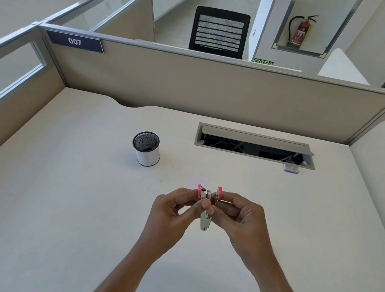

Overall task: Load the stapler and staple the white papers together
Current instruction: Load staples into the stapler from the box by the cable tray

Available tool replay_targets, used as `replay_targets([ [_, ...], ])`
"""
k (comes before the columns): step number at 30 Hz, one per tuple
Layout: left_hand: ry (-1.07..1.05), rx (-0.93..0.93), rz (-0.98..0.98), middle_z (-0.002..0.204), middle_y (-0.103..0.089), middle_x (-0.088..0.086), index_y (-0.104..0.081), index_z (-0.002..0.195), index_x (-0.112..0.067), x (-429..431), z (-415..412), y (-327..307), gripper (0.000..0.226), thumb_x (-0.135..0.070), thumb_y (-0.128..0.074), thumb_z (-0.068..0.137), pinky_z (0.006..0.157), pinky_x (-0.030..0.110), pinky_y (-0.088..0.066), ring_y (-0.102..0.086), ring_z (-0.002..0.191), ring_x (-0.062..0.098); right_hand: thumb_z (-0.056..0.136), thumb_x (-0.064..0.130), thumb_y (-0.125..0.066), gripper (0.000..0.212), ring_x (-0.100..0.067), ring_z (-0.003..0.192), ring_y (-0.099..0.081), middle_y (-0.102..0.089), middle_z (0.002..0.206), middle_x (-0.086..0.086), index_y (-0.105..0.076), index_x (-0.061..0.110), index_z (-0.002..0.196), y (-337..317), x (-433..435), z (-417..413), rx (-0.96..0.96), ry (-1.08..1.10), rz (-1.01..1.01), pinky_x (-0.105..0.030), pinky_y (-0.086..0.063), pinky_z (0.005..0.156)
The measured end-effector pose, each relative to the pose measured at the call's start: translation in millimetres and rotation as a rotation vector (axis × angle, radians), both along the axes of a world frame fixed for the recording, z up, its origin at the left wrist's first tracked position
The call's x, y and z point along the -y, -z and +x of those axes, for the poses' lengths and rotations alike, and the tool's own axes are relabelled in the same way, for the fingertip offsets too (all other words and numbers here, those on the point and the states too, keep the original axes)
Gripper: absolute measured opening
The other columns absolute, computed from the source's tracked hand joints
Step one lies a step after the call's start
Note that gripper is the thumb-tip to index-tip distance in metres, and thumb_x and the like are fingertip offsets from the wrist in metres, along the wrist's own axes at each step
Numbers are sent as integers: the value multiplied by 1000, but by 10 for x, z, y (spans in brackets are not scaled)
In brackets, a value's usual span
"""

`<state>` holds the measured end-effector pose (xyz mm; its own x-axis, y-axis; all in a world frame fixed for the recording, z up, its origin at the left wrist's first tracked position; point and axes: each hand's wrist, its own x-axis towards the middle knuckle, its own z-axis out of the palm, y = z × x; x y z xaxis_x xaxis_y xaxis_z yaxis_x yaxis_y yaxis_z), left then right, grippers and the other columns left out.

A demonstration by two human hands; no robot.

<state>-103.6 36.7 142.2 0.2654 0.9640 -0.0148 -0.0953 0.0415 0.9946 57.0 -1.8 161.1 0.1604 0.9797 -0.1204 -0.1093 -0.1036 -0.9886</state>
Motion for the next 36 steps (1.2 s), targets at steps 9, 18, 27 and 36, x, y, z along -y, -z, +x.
replay_targets([
  [9, -155, 211, -107, 87, -72, 11, -81, 95, -11, 52, 45, -115, 17, -23, -71, 89, 86, 50, -61, -72, 85, 25, 84, -1, -69, 18, -34, 99, -76, -78, 97, -22, -69, 1, 102, -74, 78, -39, -265, 149, 44, -45, -62, 85],
  [18, -147, 178, -58, 93, -79, 12, -82, 91, -11, 90, 16, -246, 16, -19, -80, 77, 88, 43, -61, -76, 93, 29, 84, 0, -62, 27, -39, 108, -72, -73, 111, -28, -64, 1, 111, -109, 93, -11, -561, 272, 76, -40, -62, 86],
  [27, -162, 86, -11, 94, -81, 6, -84, 89, -13, 257, 62, -266, 16, -5, -84, 74, 80, 27, -58, -77, 89, 21, 90, 0, -57, 38, -33, 116, -69, -71, 123, -23, -57, 3, 128, -165, 162, 21, -693, 335, 60, -39, -59, 94],
  [36, -103, 305, -333, 105, -77, 22, -82, 96, -6, 421, -2, -150, 45, -23, -88, 55, 85, 38, -63, -77, 96, 29, 93, -4, -58, 35, -32, 112, -71, -74, 117, -20, -58, 1, 127, -287, 191, 150, -493, 251, 35, -35, -62, 88],
])
